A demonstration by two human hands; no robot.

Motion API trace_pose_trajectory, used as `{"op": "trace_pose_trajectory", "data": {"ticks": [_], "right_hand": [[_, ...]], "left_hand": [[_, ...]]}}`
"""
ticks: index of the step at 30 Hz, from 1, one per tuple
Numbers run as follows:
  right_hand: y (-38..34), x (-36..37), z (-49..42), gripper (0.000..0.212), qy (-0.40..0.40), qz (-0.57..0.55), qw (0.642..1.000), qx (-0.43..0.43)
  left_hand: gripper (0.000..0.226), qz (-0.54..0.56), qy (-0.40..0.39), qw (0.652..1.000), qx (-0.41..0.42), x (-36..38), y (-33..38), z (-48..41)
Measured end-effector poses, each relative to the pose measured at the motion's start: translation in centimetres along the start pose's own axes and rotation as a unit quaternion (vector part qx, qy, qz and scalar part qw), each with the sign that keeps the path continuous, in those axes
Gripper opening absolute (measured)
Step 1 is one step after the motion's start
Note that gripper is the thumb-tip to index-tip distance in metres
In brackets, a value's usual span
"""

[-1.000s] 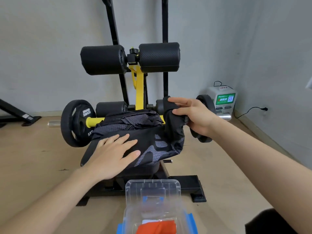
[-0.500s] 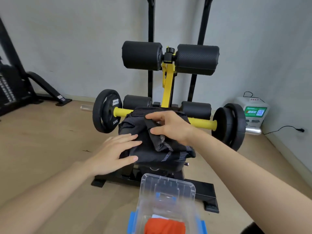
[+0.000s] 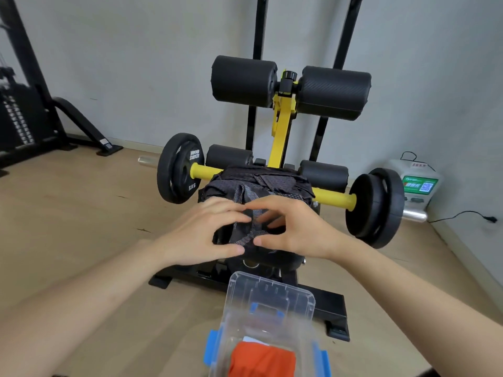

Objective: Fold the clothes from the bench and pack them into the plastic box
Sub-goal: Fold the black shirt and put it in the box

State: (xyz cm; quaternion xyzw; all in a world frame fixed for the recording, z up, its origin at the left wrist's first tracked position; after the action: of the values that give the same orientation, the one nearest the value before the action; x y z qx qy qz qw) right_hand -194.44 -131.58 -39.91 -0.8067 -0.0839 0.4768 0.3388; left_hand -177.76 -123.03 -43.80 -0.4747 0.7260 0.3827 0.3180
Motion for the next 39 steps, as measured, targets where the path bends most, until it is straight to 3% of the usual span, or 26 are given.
{"op": "trace_pose_trajectory", "data": {"ticks": [4,7,9,12,15,19,22,25,27,29,32,35,39], "right_hand": [[1.6,-1.8,0.9,0.056,0.018,0.123,0.992,-0.013],[3.9,-1.9,1.7,0.070,-0.022,0.218,0.976,0.018],[5.5,-1.8,2.1,0.079,-0.021,0.219,0.973,0.071],[6.5,-1.1,2.3,0.074,-0.028,0.216,0.970,0.112],[6.2,0.0,2.2,0.069,-0.068,0.212,0.967,0.122],[6.3,1.0,1.8,0.075,-0.091,0.241,0.959,0.120],[6.8,1.0,1.6,0.079,-0.086,0.244,0.958,0.125],[6.9,1.0,1.4,0.082,-0.071,0.236,0.961,0.122],[6.8,0.9,1.2,0.078,-0.059,0.225,0.965,0.121],[6.6,0.7,1.1,0.077,-0.055,0.218,0.967,0.119],[6.7,-0.1,0.9,0.069,-0.044,0.174,0.974,0.137],[7.3,-1.0,0.9,0.056,0.019,0.164,0.975,0.146],[8.1,-1.6,1.5,0.060,0.084,0.168,0.969,0.163]], "left_hand": [[0.047,-0.009,-0.007,1.000,0.002,0.7,-0.4,-0.1],[0.037,0.008,0.067,0.998,0.017,-0.6,-0.1,-0.5],[0.033,0.014,0.127,0.991,0.027,-1.9,0.4,-0.5],[0.027,-0.037,0.187,0.980,0.052,-3.9,1.0,0.0],[0.030,-0.084,0.142,0.985,0.042,-4.7,0.2,0.7],[0.042,-0.135,0.015,0.988,-0.069,-3.9,-1.5,2.1],[0.036,-0.168,0.084,0.980,-0.071,-4.5,-0.8,1.8],[0.032,-0.123,0.154,0.979,-0.047,-4.1,0.7,0.3],[0.033,-0.093,0.104,0.990,-0.015,-2.5,1.6,-0.8],[0.056,-0.113,-0.028,0.993,0.000,0.0,2.0,-1.5],[0.078,-0.184,-0.166,0.968,-0.037,2.3,1.6,-1.6],[0.081,-0.186,-0.200,0.958,-0.082,2.6,0.4,-1.2],[0.084,-0.174,-0.213,0.957,-0.096,3.1,-0.3,-0.6]]}}
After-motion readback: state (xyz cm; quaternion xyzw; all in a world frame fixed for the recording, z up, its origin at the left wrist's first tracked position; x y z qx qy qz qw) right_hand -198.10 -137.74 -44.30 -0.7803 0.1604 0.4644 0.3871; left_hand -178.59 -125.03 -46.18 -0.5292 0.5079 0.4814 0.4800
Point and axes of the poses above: each hand's wrist, its own z-axis away from the middle knuckle, its own x-axis out of the palm, y = z × x, the point moved 5 cm from there along -z, towards the middle knuckle, and after that the axes turned 7 degrees about y, right-handed, at the moved point
